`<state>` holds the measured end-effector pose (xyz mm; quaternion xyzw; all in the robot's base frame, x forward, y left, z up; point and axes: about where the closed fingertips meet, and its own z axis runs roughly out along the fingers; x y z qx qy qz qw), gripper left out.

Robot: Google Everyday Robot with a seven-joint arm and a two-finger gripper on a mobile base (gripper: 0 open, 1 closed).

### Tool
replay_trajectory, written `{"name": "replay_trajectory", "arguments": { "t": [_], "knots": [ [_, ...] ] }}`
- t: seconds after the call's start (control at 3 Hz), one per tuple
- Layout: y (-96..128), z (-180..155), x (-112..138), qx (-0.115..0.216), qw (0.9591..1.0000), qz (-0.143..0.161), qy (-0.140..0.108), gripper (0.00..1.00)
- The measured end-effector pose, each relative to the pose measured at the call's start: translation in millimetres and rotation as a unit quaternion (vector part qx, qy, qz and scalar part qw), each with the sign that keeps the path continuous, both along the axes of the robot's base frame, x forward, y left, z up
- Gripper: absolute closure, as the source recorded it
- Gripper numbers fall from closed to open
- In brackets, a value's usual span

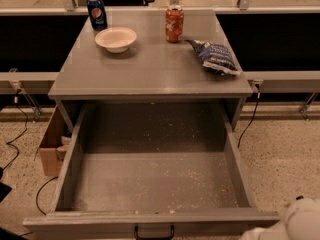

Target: Close top drawer

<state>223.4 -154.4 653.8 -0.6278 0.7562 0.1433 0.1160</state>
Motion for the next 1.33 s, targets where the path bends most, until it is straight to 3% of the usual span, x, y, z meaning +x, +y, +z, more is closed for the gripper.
{"name": "replay_trajectory", "arguments": {
  "t": [0.33, 0.67, 1.33],
  "knots": [
    [24, -35, 12, 0.036, 0.9992, 0.014, -0.004, 1.0],
    [42, -69, 31, 0.046, 0.9985, 0.03, 0.004, 1.0],
    [60, -100, 64, 0.042, 0.998, 0.046, 0.014, 1.0]
  ]
}}
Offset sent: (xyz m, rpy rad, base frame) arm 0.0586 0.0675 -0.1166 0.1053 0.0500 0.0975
